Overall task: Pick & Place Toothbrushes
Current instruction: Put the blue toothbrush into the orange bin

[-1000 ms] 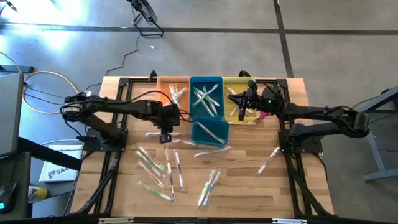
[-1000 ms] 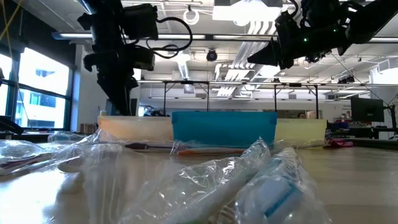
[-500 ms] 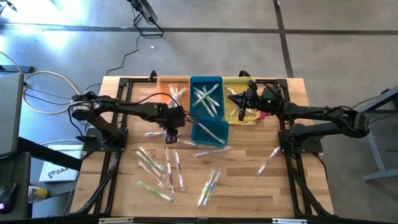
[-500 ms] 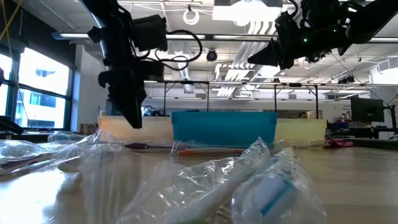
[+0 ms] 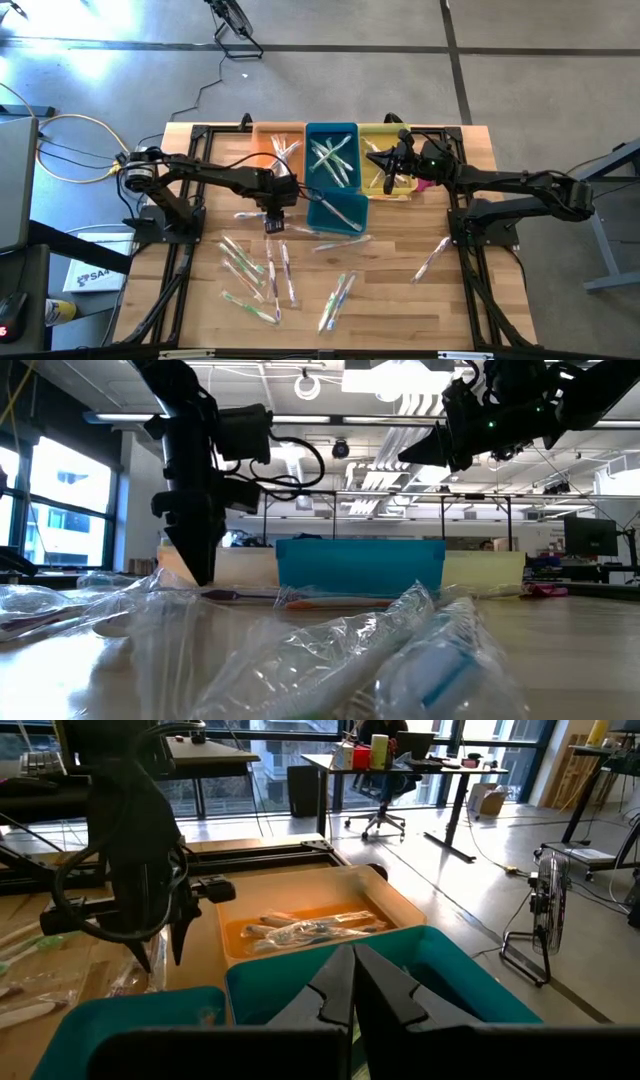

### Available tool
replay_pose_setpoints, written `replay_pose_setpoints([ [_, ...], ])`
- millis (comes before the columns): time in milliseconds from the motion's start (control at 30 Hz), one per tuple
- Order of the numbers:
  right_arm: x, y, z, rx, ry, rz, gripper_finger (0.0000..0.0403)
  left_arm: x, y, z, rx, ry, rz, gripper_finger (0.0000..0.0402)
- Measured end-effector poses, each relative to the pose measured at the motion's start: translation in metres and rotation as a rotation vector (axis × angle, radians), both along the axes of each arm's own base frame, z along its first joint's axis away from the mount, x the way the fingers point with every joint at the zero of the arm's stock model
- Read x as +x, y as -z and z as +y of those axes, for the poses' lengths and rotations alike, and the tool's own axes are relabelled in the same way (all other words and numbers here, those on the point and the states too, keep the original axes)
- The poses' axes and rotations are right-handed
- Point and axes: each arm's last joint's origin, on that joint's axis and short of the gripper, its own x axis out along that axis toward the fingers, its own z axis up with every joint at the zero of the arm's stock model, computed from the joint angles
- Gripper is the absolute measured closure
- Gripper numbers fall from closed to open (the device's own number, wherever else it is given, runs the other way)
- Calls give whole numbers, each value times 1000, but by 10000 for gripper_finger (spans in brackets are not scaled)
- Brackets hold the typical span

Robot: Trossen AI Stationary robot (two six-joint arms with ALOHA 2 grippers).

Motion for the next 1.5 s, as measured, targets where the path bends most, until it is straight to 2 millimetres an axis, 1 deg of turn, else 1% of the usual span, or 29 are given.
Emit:
replay_pose_setpoints([
  [167, 0, 0, 0, 0, 0, 1, 401, -1, 1, -1, -46, -1, 6, 261],
  [267, 0, 0, 0, 0, 0, 1, 401, 0, 6, -1, -57, 1, 27, 261],
  [467, 0, 0, 0, -2, -1, 2, 401, 6, 22, 0, -60, -3, 72, 261],
  [600, 0, -2, 0, -35, -3, -13, 401, 6, 24, 0, -61, -4, 76, 261],
  [700, 1, -15, 0, -100, -14, -131, 401, 6, 23, 0, -60, -4, 69, 261],
  [867, -6, -51, 3, -266, 7, -470, 401, 6, 23, 0, -60, -4, 68, 261],
  [900, -6, -57, 3, -293, 15, -517, 401, 6, 23, 0, -60, -4, 68, 261],
  [967, -6, -66, 2, -316, 49, -556, 401, 6, 23, 0, -61, -4, 68, 261],
  [1033, -4, -78, -2, -326, 131, -552, 401, 6, 24, 0, -61, -4, 68, 261],
  [1133, 5, -86, -9, -312, 214, -467, 401, 6, 24, 0, -62, -6, 67, 261],
  [1200, 12, -85, -12, -292, 213, -409, 401, 6, 24, 0, -62, -7, 67, 261],
  [1300, 17, -81, -14, -281, 208, -379, 401, 6, 24, 0, -62, -7, 67, 261],
  [1400, 19, -77, -16, -270, 210, -350, 401, 6, 24, 0, -61, -3, 67, 261],
  [1500, 19, -78, -15, -274, 205, -357, 401, 6, 24, 0, -61, -2, 68, 261],
])
